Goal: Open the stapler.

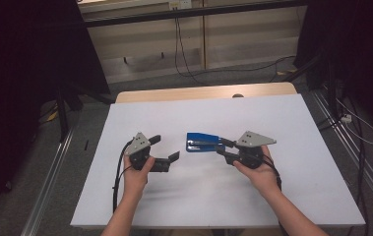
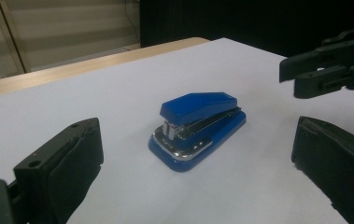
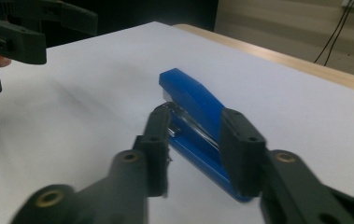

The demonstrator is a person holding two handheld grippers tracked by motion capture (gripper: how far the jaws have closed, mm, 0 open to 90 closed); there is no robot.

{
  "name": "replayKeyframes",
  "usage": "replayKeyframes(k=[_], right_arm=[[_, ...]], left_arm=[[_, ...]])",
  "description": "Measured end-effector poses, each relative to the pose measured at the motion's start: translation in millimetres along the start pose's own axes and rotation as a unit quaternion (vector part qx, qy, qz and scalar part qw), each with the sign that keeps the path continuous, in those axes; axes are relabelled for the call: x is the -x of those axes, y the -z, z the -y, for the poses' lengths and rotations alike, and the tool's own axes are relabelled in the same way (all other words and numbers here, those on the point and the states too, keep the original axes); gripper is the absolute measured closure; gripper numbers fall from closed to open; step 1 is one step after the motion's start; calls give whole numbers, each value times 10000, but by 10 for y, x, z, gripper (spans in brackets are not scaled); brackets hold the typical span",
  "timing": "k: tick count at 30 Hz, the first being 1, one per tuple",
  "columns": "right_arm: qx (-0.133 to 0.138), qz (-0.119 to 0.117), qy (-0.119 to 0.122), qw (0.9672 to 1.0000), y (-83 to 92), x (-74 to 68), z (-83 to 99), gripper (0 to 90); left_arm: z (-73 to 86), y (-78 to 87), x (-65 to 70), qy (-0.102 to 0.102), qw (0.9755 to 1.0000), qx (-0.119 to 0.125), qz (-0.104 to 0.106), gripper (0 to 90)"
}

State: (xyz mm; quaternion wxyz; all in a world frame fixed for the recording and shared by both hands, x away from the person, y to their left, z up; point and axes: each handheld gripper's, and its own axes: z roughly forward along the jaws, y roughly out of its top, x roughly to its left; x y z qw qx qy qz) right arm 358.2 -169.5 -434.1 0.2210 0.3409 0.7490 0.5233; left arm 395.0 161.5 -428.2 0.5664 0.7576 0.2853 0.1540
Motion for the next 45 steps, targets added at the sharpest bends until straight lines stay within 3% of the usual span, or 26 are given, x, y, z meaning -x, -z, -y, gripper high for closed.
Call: replayKeyframes(k=[5,11,14,19,21,24,27,29,32,34,36,38,43,44,45], right_arm=[[-212,-149,-82,9996,-203,-39,15,895],[-430,-183,24,9989,-447,-105,-40,900],[-484,-211,107,9985,-558,-140,-89,900],[-672,-183,262,9972,-737,-170,-100,900],[-741,-145,318,9966,-797,-167,-89,900],[-852,-120,419,9954,-876,-161,-67,900],[-956,11,537,9940,-925,-158,-35,900],[-991,27,567,9935,-947,-155,-13,900],[-1026,110,745,9919,-951,-186,-19,900],[-1036,139,780,9915,-950,-194,-18,900],[-1022,113,616,9928,-946,-176,-14,900],[-1025,114,631,9927,-947,-177,-14,900],[-1028,91,550,9931,-939,-166,-11,900],[-1028,80,539,9932,-939,-163,-11,900],[-1028,80,539,9932,-939,-163,-11,900]], left_arm=[[-8,-29,-54,131,9999,-20,-52,23],[-33,-72,-94,70,9998,-132,-135,29],[-70,-155,-118,156,9998,-99,-94,30],[-88,-272,-182,187,9992,-303,-153,26],[-96,-323,-200,280,9992,-267,-137,24],[-93,-395,-232,289,9984,-479,-116,24],[-85,-459,-236,117,9976,-660,-162,27],[-70,-491,-230,154,9970,-754,-23,37],[-75,-514,-230,189,9962,-838,-122,61],[-73,-519,-228,124,9953,-948,-139,163],[-58,-529,-225,12,9946,-1034,-129,260],[-43,-549,-227,-47,9932,-1155,-112,413],[-7,-613,-236,172,9913,-1301,-65,788],[1,-636,-248,158,9907,-1348,-44,844],[9,-660,-260,107,9899,-1412,-30,844]])
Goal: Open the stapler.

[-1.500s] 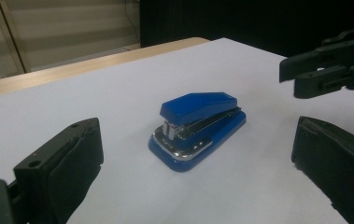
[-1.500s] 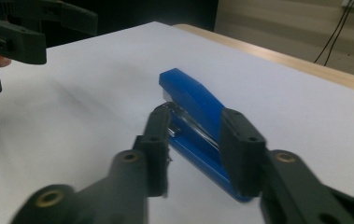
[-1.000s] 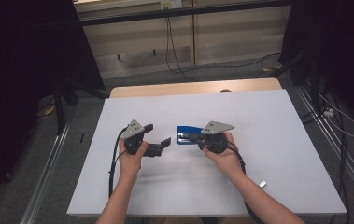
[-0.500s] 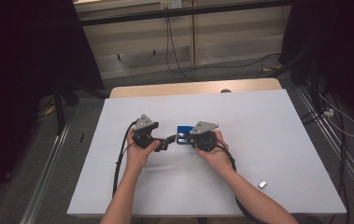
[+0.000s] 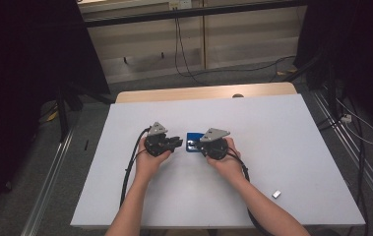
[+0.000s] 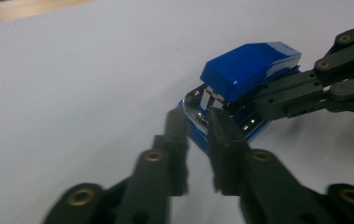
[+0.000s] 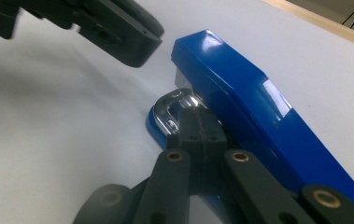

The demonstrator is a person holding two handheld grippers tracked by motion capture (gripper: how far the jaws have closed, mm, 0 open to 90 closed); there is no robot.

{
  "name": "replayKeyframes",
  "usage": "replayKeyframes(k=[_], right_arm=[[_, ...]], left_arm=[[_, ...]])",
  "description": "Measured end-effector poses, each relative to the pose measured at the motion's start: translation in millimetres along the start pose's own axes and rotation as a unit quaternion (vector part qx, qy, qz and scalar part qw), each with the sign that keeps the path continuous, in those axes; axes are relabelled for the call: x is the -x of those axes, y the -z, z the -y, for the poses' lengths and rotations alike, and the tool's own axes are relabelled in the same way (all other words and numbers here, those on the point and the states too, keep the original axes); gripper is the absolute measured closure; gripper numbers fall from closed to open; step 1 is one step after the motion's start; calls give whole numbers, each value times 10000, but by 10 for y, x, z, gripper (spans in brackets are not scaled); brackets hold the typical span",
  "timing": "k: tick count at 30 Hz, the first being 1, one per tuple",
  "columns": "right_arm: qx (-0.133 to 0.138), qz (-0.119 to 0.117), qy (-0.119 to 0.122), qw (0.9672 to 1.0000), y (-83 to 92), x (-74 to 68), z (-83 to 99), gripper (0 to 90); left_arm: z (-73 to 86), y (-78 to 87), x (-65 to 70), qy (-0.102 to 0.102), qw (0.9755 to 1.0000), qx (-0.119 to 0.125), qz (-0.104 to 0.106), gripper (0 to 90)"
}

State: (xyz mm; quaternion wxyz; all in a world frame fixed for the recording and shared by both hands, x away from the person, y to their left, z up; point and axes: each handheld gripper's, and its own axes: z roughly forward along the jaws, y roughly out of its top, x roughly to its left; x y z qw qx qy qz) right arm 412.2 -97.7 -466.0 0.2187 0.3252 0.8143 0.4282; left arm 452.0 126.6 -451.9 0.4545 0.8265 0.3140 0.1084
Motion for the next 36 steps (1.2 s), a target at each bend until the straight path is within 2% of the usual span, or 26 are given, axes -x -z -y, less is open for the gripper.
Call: replayKeyframes(k=[1,2,3,4,8,10,13,16,20,27,28,33,36], right_arm=[[-4,30,17,10000,1,-9,0,900],[-6,37,28,10000,2,-12,0,900],[-5,50,24,10000,4,-16,2,900],[-5,59,30,10000,5,-17,3,900],[-7,10,-22,10000,12,-8,7,900],[2,-21,-55,10000,17,0,12,900],[1,-22,-49,10000,16,-1,12,900],[-9,-44,-99,9999,16,7,11,900],[-7,-88,-146,9999,16,21,12,900],[-9,-104,-195,9998,14,25,11,900],[-6,-92,-175,9998,14,22,11,900],[-13,-104,-177,9998,18,13,11,900],[-10,-120,-195,9997,18,17,12,900]], left_arm=[[2,-32,-7,45,9999,-81,46,900],[-6,-74,-8,58,9998,-63,159,900],[-6,-74,-8,58,9998,-63,159,900],[-27,-125,8,-24,9997,-135,220,900],[-46,-181,13,-21,9996,-185,218,900],[-28,-210,-9,-103,9996,-168,219,900],[-27,-215,0,-154,9995,-198,192,900],[-33,-213,-11,-122,9995,-171,232,900],[-48,-204,-19,-197,9993,-211,254,900],[-85,-161,-12,-307,9990,-140,289,900],[-93,-151,-4,-240,9992,-96,317,900],[-126,-133,11,-299,9991,-51,281,900],[-144,-111,21,-227,9992,52,335,900]])
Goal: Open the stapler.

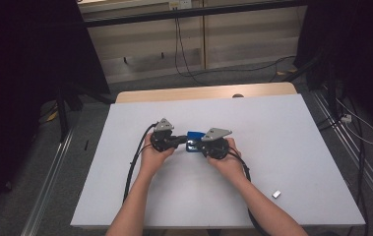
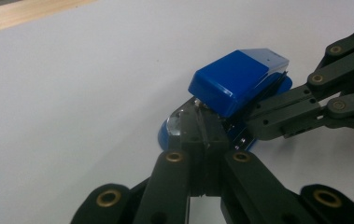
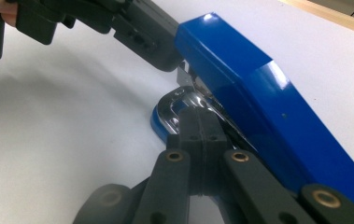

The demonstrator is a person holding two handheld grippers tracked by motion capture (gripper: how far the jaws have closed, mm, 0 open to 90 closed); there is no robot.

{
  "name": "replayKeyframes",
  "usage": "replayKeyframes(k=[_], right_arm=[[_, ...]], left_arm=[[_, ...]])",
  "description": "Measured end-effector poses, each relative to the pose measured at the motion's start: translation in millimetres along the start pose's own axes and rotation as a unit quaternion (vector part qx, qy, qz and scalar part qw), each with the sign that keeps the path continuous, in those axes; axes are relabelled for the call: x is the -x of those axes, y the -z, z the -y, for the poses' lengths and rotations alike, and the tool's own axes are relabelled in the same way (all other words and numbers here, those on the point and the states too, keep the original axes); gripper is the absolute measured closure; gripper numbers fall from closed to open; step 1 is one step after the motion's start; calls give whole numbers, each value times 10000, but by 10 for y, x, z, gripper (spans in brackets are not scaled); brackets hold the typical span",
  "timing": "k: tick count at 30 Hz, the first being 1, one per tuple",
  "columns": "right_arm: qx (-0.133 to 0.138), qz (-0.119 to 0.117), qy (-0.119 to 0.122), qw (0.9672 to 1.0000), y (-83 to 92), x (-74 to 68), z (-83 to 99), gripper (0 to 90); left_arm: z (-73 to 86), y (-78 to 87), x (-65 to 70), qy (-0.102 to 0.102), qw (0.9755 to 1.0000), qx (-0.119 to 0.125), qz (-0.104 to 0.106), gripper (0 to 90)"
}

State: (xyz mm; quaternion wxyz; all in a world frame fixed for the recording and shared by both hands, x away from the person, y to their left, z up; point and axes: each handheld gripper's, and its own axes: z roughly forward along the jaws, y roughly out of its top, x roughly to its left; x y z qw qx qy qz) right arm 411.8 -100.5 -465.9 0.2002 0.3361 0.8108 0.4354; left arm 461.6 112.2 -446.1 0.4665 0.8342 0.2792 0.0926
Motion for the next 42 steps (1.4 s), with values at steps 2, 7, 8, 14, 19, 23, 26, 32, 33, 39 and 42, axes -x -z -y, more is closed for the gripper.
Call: replayKeyframes(k=[2,7,8,14,19,23,26,32,33,39,42], right_arm=[[0,2,13,10000,0,-2,-1,900],[2,-48,-30,10000,0,9,-2,900],[10,-62,-34,10000,0,15,-1,900],[10,-40,-73,10000,-1,11,-3,900],[67,67,-113,9999,-2,-3,-7,900],[258,47,-225,9994,-1,-24,-16,900],[277,92,-221,9993,-10,-35,-24,900],[390,154,-333,9986,-34,-56,-43,900],[413,169,-356,9984,-36,-59,-46,900],[489,249,-371,9978,-59,-75,-62,900],[504,264,-404,9976,-69,-76,-68,900]], left_arm=[[-11,10,9,16,10000,55,-4,900],[-22,17,7,59,9999,123,20,900],[-24,18,7,67,9999,125,28,900],[-46,28,10,100,9998,143,66,900],[-64,35,18,28,9998,175,16,900],[-64,31,19,90,9997,221,34,900],[-63,32,14,83,9997,223,45,900],[-71,36,27,112,9996,252,44,900],[-72,38,25,104,9996,263,48,900],[-85,44,37,95,9994,322,42,900],[-92,46,44,109,9993,347,43,900]])
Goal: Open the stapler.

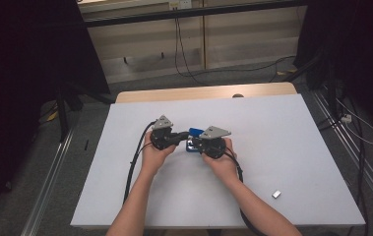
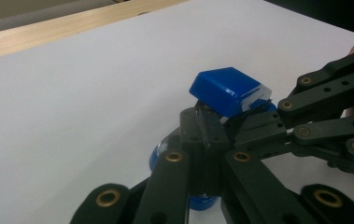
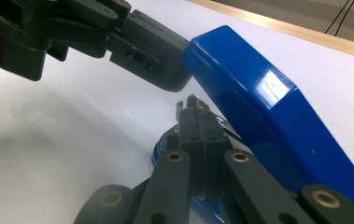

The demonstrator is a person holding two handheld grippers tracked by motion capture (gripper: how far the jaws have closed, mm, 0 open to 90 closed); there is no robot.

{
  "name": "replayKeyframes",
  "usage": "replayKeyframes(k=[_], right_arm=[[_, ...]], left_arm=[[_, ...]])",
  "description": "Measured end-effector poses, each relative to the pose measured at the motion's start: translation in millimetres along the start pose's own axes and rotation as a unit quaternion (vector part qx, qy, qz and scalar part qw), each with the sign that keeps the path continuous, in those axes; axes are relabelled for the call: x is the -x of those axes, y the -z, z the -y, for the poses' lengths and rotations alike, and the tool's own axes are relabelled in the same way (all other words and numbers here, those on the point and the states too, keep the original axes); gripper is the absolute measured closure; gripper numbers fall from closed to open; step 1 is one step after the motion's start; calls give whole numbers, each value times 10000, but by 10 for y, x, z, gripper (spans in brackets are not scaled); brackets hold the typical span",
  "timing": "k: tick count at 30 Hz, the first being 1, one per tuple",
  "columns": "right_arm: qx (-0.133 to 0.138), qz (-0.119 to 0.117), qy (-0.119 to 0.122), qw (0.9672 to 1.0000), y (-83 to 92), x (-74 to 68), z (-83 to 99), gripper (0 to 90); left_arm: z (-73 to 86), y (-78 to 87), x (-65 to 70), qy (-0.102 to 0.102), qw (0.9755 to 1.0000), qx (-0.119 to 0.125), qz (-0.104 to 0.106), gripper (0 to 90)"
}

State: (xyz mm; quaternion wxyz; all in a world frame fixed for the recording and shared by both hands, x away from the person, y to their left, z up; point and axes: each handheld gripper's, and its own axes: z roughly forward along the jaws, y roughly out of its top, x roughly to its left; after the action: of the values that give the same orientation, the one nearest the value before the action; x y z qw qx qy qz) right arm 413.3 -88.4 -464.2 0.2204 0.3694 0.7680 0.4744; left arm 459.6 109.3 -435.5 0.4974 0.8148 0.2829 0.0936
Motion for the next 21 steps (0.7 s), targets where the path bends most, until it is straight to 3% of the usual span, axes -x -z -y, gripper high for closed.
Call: replayKeyframes(k=[21], right_arm=[[239,256,-48,9994,-38,-28,-27,900]], left_arm=[[-53,15,24,-73,9999,129,55,900]])
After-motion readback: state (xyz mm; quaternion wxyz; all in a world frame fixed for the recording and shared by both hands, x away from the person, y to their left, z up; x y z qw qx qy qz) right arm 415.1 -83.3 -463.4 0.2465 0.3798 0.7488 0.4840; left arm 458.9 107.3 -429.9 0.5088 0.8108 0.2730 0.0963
